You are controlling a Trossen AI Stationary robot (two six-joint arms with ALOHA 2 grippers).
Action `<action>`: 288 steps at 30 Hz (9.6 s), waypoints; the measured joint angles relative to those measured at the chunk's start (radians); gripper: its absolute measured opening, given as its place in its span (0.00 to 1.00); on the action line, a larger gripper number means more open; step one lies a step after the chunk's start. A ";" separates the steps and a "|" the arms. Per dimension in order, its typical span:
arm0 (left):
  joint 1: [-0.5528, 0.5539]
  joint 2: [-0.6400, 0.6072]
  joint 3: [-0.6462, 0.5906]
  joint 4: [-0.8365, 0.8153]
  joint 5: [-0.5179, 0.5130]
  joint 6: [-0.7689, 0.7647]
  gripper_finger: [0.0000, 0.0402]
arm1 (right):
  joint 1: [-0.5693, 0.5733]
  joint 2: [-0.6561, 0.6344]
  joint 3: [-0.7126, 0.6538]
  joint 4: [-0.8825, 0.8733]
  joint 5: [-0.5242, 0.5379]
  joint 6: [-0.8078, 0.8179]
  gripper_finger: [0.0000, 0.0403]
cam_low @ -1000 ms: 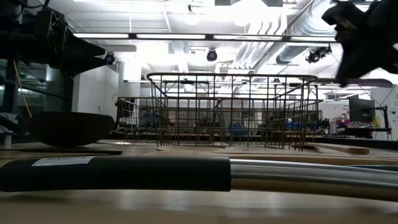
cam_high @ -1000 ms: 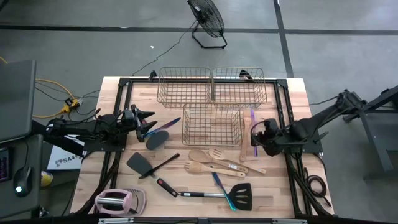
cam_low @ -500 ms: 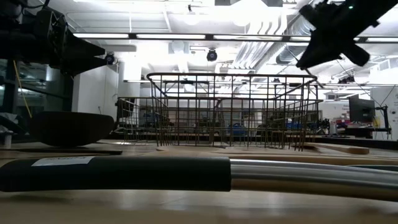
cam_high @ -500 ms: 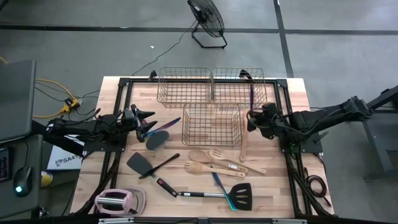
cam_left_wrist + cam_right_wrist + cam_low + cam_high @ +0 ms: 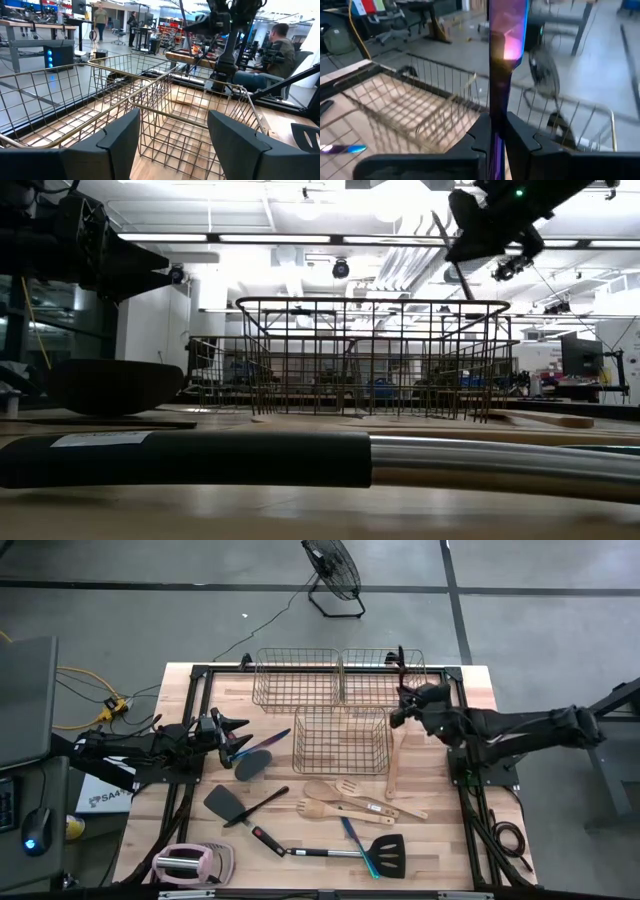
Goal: Pick & Place Kitchen Items
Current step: Put the blue table knife into the top right wire basket, then put the wooden spatula into the bottom wire basket
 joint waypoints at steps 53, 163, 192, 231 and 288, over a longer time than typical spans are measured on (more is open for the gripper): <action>0.000 0.000 0.000 0.000 0.000 0.000 0.57 | -0.693 0.558 0.284 -0.189 -0.710 -0.286 0.07; 0.000 0.000 0.000 0.000 0.000 0.000 0.57 | -0.303 0.151 0.288 -0.957 -1.026 0.701 0.20; 0.000 0.000 0.000 0.000 0.000 0.000 0.57 | 0.297 0.238 -0.098 -0.563 -0.721 1.461 0.57; 0.000 0.000 0.000 0.000 0.000 0.000 0.57 | 0.471 0.585 -0.010 -0.414 -0.446 1.566 0.56; 0.000 0.000 0.000 0.000 0.000 0.000 0.57 | 0.473 0.680 -0.009 -0.457 -0.572 1.616 0.25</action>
